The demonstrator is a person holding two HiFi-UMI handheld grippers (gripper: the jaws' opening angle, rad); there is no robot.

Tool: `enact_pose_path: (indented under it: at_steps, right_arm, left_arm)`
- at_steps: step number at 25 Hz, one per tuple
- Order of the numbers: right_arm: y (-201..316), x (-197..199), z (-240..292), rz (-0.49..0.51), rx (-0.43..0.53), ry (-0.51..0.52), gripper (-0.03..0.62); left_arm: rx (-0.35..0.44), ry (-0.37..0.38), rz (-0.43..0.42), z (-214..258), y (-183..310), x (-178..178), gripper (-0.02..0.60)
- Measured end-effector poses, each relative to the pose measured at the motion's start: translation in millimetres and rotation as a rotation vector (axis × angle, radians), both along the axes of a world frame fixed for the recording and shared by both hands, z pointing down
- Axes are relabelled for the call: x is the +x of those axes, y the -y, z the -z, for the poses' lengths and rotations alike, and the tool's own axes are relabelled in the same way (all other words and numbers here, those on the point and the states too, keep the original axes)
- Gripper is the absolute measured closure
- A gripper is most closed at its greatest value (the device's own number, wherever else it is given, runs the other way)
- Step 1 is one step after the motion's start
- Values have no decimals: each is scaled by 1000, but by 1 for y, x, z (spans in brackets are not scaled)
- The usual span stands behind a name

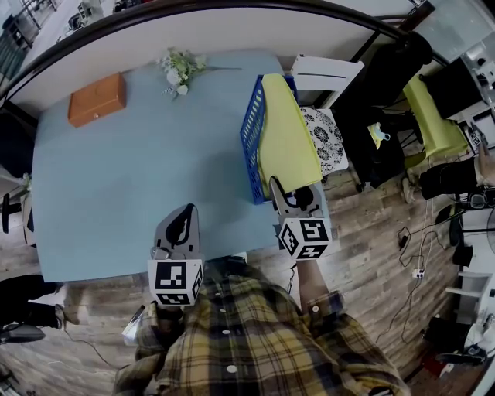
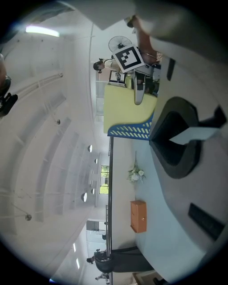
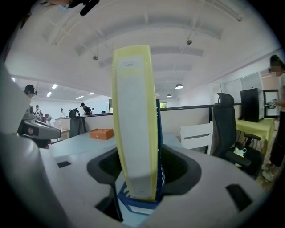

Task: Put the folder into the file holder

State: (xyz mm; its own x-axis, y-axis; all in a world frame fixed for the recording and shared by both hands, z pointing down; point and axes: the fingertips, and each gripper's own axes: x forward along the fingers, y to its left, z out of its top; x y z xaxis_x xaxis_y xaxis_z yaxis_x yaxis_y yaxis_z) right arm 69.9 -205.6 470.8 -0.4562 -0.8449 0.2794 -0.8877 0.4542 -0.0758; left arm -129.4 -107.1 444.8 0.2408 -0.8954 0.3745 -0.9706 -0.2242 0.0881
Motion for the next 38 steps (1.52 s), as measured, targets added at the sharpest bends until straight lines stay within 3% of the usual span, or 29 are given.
enact_pose_path:
  at_steps: [16, 32, 35, 38]
  right_arm:
    - [-41, 32, 32, 7, 53, 54, 364]
    - [-114, 60, 35, 128, -38, 137, 367]
    - [-125, 66, 32, 135, -40, 141, 384]
    - [-132, 74, 32, 129, -30, 145, 451]
  left_arm:
    - [50, 4, -29, 15, -14, 24, 591]
    - [79, 1, -93, 22, -35, 73, 591]
    - [81, 3, -95, 20, -41, 80, 591]
    - [84, 3, -97, 19, -46, 86, 591]
